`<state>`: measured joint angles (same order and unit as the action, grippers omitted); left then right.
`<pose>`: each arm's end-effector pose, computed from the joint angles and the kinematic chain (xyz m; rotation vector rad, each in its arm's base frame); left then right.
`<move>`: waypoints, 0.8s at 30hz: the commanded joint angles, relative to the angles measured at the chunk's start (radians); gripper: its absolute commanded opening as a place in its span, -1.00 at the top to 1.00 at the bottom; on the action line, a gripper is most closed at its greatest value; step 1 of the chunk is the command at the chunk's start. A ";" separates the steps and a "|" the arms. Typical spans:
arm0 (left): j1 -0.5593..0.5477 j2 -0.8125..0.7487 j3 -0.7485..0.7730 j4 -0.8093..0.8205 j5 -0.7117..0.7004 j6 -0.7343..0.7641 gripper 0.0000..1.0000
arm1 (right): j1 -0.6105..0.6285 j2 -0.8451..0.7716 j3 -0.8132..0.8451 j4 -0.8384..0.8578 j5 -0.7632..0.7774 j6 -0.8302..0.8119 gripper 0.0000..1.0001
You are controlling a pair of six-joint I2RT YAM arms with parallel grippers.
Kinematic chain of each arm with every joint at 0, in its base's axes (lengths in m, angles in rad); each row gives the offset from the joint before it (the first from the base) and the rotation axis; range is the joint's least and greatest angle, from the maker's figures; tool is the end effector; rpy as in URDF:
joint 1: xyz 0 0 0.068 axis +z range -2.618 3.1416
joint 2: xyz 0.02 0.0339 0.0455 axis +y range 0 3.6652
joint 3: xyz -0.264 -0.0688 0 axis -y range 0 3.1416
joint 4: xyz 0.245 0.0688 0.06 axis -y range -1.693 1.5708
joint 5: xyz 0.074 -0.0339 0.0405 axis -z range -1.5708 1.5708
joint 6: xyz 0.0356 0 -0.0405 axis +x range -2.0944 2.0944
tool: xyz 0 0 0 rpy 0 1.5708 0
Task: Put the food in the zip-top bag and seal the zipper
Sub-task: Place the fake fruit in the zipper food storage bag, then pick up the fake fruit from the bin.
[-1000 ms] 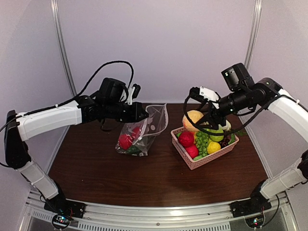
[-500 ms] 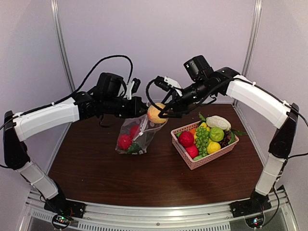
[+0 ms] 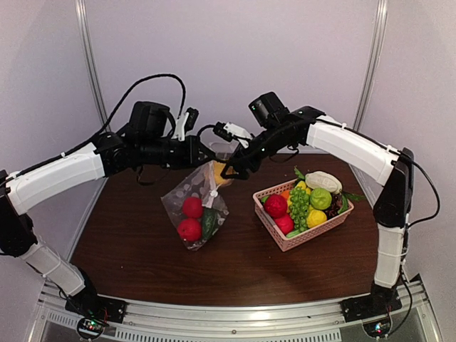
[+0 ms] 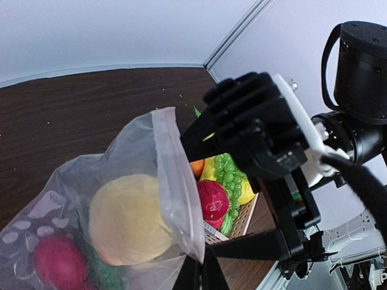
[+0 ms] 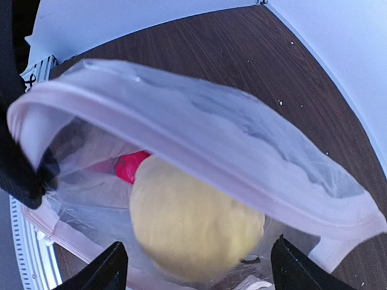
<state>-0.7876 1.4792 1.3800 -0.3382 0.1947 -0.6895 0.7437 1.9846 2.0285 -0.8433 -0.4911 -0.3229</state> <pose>0.2380 -0.2488 0.3657 0.2428 2.1764 -1.0941 0.3138 0.3114 0.3504 -1.4150 1.9216 0.7832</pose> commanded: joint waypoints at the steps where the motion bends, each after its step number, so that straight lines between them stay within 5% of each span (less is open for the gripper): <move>1: -0.004 -0.013 -0.011 0.054 0.007 -0.006 1.00 | 0.011 -0.053 0.045 0.017 -0.041 0.056 -0.81; 8: 0.002 -0.009 -0.011 0.009 -0.091 0.047 1.00 | -0.011 -0.248 -0.017 -0.017 -0.058 0.018 -0.99; 16: 0.049 -0.032 0.146 -0.205 -0.337 0.216 1.00 | -0.169 -0.502 -0.417 0.095 0.107 -0.065 -0.97; 20: 0.083 0.082 0.160 -0.254 -0.041 0.185 1.00 | -0.172 -0.488 -0.607 0.108 0.233 -0.171 -0.88; 24: 0.083 0.102 0.112 -0.187 0.045 0.131 1.00 | -0.170 -0.458 -0.680 0.105 0.236 -0.210 -0.99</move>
<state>-0.6987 1.5406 1.5341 -0.5362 0.1024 -0.5350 0.5667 1.4963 1.4105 -0.7284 -0.3298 -0.4534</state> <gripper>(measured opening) 0.017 0.966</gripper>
